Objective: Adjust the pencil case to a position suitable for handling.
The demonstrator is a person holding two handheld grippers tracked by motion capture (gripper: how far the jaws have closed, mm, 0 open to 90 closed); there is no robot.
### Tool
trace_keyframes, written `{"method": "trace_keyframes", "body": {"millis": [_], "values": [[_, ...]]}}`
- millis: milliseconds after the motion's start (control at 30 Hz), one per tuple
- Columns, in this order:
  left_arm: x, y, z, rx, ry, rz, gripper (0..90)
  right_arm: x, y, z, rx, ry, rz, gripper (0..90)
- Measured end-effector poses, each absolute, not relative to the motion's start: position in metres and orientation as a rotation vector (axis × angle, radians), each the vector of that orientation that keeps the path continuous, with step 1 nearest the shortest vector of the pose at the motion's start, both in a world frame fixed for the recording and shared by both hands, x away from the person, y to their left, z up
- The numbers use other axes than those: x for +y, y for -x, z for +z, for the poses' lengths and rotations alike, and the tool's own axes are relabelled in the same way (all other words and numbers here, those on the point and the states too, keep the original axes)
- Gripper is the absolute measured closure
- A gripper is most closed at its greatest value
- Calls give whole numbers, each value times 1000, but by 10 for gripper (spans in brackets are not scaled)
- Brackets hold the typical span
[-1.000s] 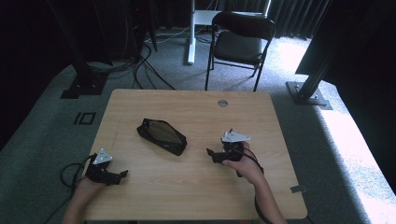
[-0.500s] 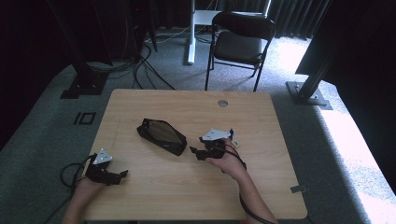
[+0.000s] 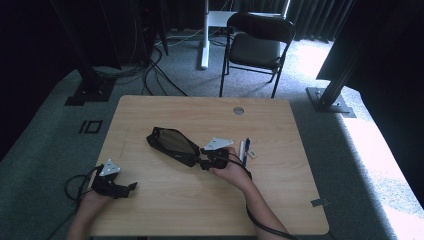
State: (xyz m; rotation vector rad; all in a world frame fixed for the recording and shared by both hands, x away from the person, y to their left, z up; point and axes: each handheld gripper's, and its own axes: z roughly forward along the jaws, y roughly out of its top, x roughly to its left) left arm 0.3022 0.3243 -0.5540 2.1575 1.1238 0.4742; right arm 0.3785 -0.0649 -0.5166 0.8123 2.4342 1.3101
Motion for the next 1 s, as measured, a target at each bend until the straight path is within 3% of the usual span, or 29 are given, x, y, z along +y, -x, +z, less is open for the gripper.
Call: {"method": "trace_keyframes", "body": {"millis": [133, 1000], "values": [[324, -302, -554, 1124, -2159, 474, 16, -64, -380, -518, 2428, -821, 1294, 722], [324, -302, -554, 1126, -2156, 475, 16, -132, -358, -516, 2370, -977, 1191, 730]]}}
